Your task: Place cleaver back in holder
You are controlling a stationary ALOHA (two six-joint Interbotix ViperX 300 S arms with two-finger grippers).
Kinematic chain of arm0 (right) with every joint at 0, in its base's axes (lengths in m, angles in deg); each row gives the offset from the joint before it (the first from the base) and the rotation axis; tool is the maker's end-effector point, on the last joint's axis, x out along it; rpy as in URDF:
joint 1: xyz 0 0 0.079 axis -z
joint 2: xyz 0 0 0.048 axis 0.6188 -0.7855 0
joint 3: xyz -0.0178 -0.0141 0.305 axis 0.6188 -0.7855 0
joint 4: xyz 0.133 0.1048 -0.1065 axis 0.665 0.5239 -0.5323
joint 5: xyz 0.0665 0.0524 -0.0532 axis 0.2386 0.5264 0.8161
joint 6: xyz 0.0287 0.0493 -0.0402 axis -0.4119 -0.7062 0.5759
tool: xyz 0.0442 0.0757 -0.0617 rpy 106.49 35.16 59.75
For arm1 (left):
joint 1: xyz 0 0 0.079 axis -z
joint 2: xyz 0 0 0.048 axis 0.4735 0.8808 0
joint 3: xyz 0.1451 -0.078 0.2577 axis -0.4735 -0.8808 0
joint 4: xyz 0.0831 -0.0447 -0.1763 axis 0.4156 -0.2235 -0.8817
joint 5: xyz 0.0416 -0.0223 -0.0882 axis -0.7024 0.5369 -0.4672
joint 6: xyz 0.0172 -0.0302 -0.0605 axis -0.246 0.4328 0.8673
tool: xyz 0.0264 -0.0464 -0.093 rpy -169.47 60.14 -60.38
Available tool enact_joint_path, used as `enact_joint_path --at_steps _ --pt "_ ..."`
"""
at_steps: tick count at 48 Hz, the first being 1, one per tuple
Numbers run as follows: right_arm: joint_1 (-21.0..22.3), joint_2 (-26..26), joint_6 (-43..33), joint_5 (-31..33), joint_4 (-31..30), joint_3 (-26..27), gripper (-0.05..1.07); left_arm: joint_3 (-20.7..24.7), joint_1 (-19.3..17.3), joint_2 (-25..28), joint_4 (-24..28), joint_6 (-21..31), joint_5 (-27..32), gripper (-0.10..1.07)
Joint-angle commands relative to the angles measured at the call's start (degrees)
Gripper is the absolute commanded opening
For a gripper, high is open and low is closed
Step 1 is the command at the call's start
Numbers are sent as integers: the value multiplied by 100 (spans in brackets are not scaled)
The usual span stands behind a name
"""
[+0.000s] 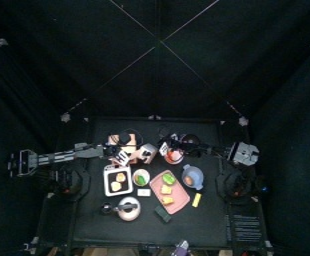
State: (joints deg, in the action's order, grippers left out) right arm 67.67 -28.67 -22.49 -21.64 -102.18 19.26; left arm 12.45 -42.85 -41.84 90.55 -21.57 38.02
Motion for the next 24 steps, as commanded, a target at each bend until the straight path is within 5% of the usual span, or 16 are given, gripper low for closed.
enact_joint_path --at_steps 1,24 --pt "9 114 9 -18 9 141 41 202 -70 18 18 0 -18 37" --pt "0 88 18 -18 0 149 41 598 -158 483 70 -9 -18 44"
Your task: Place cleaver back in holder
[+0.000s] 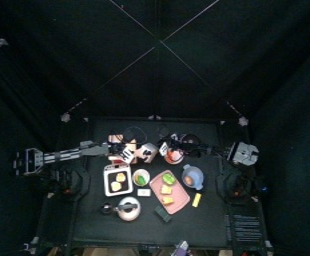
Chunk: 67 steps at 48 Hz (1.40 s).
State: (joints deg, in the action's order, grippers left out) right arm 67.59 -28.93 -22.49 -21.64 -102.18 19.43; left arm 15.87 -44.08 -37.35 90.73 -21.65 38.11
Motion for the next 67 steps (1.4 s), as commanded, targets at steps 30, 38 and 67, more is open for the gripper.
enact_joint_path --at_steps 30,38,67 --pt "-9 105 18 -18 -18 141 41 378 -88 439 308 -9 -501 64" --pt "-35 105 18 -18 -18 149 41 422 -123 571 360 -9 -598 69" --pt "-79 105 9 105 -35 176 41 448 -123 606 650 0 -826 76"
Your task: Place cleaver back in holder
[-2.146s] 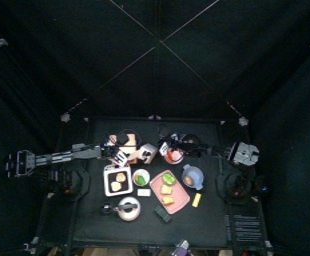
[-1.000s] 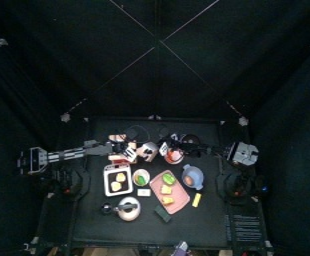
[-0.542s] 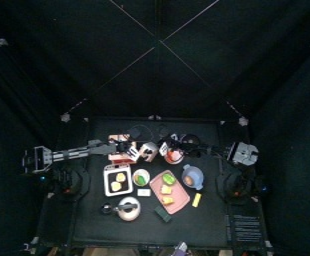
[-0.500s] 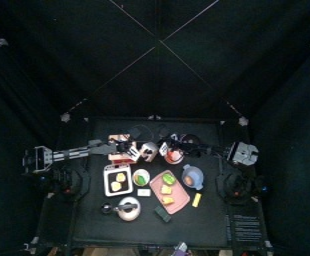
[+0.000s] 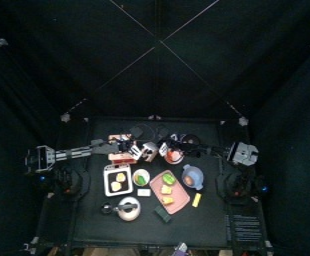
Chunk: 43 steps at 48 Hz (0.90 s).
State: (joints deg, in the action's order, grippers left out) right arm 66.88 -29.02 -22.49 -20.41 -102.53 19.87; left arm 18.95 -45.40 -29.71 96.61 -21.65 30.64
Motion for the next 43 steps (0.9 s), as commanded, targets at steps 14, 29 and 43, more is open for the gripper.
enact_joint_path --at_steps 14,29,43 --pt "-123 264 -18 193 26 79 41 -211 114 -615 105 9 -404 76" --pt "-185 527 -26 571 149 79 41 -1345 237 -1503 88 18 -2109 76" --pt "-492 1134 -26 1362 413 -79 41 -2452 246 -1951 308 0 -3437 76"
